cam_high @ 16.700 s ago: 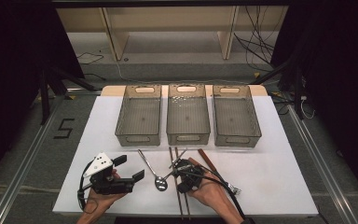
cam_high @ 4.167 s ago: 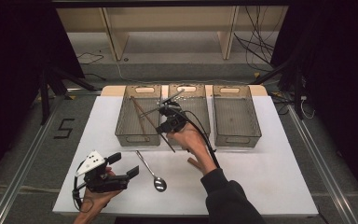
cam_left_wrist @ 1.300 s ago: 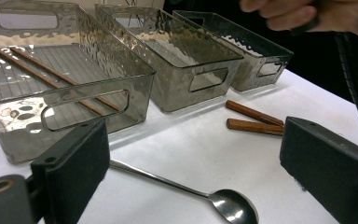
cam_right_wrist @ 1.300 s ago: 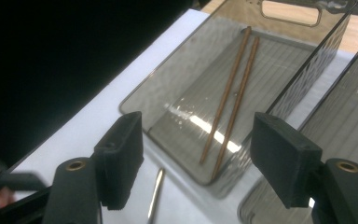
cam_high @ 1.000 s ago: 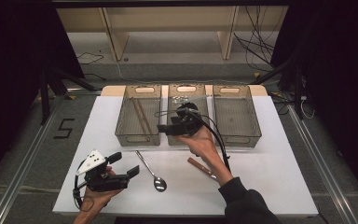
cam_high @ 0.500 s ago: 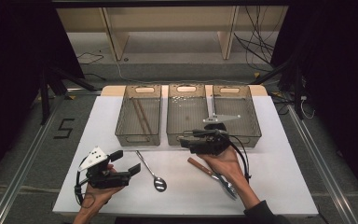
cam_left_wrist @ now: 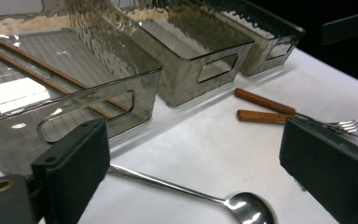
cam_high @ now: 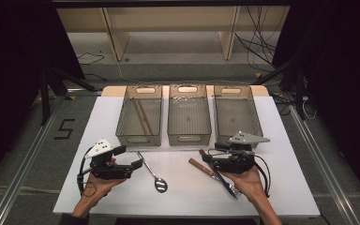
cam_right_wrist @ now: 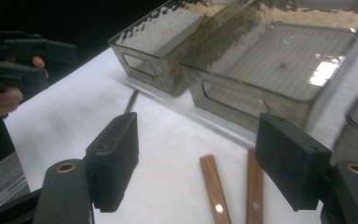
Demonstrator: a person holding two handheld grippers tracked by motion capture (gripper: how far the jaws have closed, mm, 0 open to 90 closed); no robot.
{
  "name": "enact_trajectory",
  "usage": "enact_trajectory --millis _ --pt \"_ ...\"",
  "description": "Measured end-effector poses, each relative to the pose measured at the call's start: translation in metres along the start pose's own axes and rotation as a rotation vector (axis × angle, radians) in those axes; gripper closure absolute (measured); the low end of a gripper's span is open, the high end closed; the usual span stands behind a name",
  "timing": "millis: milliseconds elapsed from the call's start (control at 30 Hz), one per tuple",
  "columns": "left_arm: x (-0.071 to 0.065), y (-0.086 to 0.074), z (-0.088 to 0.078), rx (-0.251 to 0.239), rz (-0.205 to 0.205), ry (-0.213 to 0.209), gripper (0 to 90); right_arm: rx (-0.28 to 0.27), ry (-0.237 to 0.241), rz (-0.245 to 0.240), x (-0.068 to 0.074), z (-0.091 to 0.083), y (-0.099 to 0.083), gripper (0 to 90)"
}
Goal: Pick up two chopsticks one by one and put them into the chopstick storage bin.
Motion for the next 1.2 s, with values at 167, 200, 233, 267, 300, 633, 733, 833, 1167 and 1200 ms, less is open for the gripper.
enact_trajectory --millis 167,200,233,267,300,633,733,833,1167,1200 --pt "0.005 0.002 0.006 0.023 0.008 -0.005 11.5 -0.013 -0.015 0.011 -0.004 -0.011 -0.014 30.9" --pt "0.005 0.003 0.007 0.029 0.011 -0.003 11.6 -0.018 -0.015 0.012 -0.004 -0.013 -0.016 30.9" --pt "0.006 0.003 0.009 0.034 0.015 -0.003 11.9 -0.020 -0.016 0.014 -0.005 -0.015 -0.018 30.9" --pt "0.006 0.003 0.010 0.042 0.016 -0.004 12.2 -0.025 -0.018 0.013 -0.005 -0.016 -0.019 30.9" --pt "0.007 0.003 0.011 0.046 0.020 -0.007 12.4 -0.027 -0.023 0.009 -0.005 -0.018 -0.021 30.9" --pt "0.008 0.003 0.021 0.104 0.049 -0.025 16.5 -0.063 -0.039 0.002 -0.006 -0.029 -0.033 29.1" --pt "0.008 0.004 0.024 0.115 0.058 -0.031 18.0 -0.066 -0.046 -0.005 -0.007 -0.031 -0.038 28.1" --pt "0.007 0.005 0.029 0.129 0.069 -0.036 20.2 -0.070 -0.058 -0.009 -0.009 -0.033 -0.041 27.6" --pt "0.003 0.002 0.044 0.191 0.121 -0.046 25.5 -0.063 -0.074 -0.010 -0.012 -0.034 -0.046 26.5" --pt "0.003 0.002 0.045 0.194 0.119 -0.046 25.5 -0.062 -0.074 -0.011 -0.011 -0.034 -0.046 26.5"
Point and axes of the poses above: each handheld gripper's, and its own axes: z roughly forward along the jaws, y roughly out of its top, x roughly to its left, the point moved 7 cm from there along z, roughly forward along the jaws
